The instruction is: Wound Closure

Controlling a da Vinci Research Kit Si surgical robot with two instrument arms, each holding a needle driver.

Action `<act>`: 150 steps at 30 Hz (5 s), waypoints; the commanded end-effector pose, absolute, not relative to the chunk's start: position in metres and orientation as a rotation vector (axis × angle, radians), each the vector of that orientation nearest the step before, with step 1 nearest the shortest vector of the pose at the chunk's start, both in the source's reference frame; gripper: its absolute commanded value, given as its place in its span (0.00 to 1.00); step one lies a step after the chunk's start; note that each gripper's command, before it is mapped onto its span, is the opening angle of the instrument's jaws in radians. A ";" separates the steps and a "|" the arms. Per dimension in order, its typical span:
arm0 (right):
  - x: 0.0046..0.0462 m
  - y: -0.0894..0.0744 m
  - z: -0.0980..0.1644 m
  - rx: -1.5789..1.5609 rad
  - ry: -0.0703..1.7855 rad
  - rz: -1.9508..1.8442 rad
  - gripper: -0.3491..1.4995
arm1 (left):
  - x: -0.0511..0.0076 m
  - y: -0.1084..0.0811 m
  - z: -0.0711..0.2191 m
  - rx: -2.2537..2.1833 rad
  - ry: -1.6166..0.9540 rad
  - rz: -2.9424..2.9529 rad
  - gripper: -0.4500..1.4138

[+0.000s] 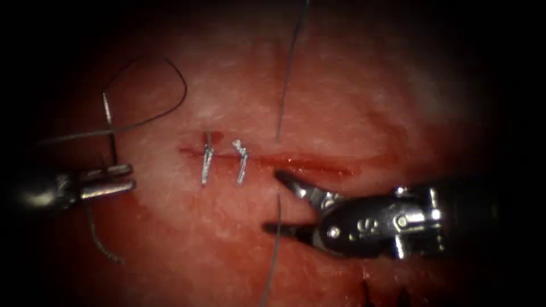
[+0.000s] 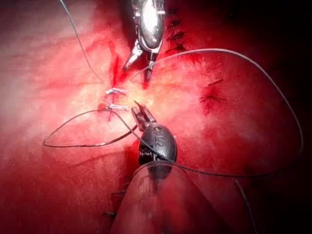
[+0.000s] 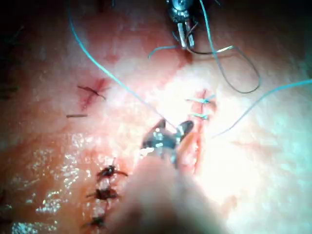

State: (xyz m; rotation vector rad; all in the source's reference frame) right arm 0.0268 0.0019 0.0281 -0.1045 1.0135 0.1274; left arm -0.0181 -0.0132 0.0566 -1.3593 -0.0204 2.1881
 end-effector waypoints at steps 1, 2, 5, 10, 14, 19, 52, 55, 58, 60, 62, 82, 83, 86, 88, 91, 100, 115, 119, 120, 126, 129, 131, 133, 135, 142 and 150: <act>0.0273 0.000 0.029 -0.070 1.042 0.113 0.00 | -0.0184 -0.014 0.057 -1.357 -0.027 2.188 0.00; 0.0273 0.000 0.028 -0.056 1.041 0.103 0.00 | -0.0184 -0.014 0.057 -1.357 -0.027 2.188 0.00; 0.0271 0.000 0.028 -0.041 1.046 0.091 0.00 | -0.0184 -0.014 0.057 -1.357 -0.027 2.188 0.00; 0.0268 -0.001 0.026 -0.023 1.051 0.105 0.00 | -0.0184 -0.014 0.057 -1.357 -0.027 2.188 0.00; 0.0271 -0.002 0.023 -0.011 1.062 0.105 0.00 | -0.0183 -0.015 0.057 -1.357 -0.027 2.188 0.00; 0.0279 -0.005 0.020 0.002 1.083 0.088 0.00 | -0.0183 -0.015 0.057 -1.358 -0.028 2.188 0.00; 0.0242 -0.002 0.023 -0.157 1.004 0.143 0.92 | -0.0184 -0.014 0.057 -1.355 -0.028 2.187 0.00; 0.0235 -0.002 0.023 -0.156 1.004 0.141 0.91 | -0.0188 -0.012 0.059 -1.353 -0.019 2.190 0.00; 0.0233 -0.002 0.023 -0.159 1.004 0.144 0.90 | -0.0187 -0.011 0.060 -1.353 -0.017 2.208 0.00; 0.0232 -0.002 0.023 -0.161 1.005 0.146 0.90 | -0.0182 -0.010 0.061 -1.330 -0.014 2.222 0.00; 0.0230 -0.002 0.023 -0.162 1.003 0.147 0.89 | -0.0173 -0.009 0.062 -1.318 -0.006 2.226 0.00; 0.0215 0.011 0.028 0.210 1.130 0.812 0.66 | -0.0174 -0.008 0.069 -1.080 -0.318 2.016 0.79; 0.0217 0.012 0.028 0.233 1.133 0.820 0.66 | -0.0178 -0.009 0.068 -1.093 -0.347 2.015 0.79; 0.0226 0.013 0.030 0.303 1.153 0.849 0.66 | -0.0199 -0.010 0.067 -1.127 -0.423 2.009 0.77; 0.0231 0.013 0.031 0.339 1.164 0.869 0.66 | -0.0213 -0.011 0.066 -1.137 -0.447 2.006 0.77; 0.0238 0.013 0.033 0.387 1.174 0.903 0.66 | -0.0227 -0.011 0.064 -1.140 -0.476 1.996 0.75; 0.0250 0.013 0.038 0.455 1.144 0.968 0.64 | -0.0225 -0.010 0.060 -1.163 -0.425 2.033 0.69; 0.0258 0.013 0.038 0.585 1.219 0.943 0.00 | -0.0215 -0.009 0.060 -1.208 -0.384 2.022 0.66; 0.0258 0.013 0.036 0.603 1.220 0.954 0.00 | -0.0215 -0.009 0.060 -1.208 -0.383 2.022 0.66; 0.0259 0.013 0.036 0.600 1.220 0.952 0.00 | -0.0215 -0.009 0.060 -1.208 -0.383 2.022 0.66; 0.0256 0.014 0.034 0.573 1.241 0.944 0.00 | -0.0217 -0.009 0.060 -1.209 -0.379 2.019 0.65; 0.0254 0.014 0.034 0.565 1.243 0.952 0.00 | -0.0221 -0.009 0.060 -1.208 -0.378 2.017 0.65; 0.0254 0.014 0.034 0.552 1.247 0.954 0.00 | -0.0221 -0.009 0.060 -1.208 -0.377 2.017 0.65; 0.0254 0.014 0.034 0.506 1.256 0.987 0.79 | -0.0221 -0.010 0.060 -1.208 -0.376 2.018 0.65; 0.0253 0.014 0.034 0.493 1.223 0.994 0.89 | -0.0221 -0.010 0.060 -1.209 -0.376 2.019 0.64; 0.0255 0.013 0.035 0.487 1.188 0.974 0.90 | -0.0221 -0.010 0.060 -1.209 -0.374 2.019 0.64; 0.0254 0.013 0.039 0.511 1.172 1.010 0.87 | -0.0222 -0.010 0.060 -1.212 -0.374 2.021 0.63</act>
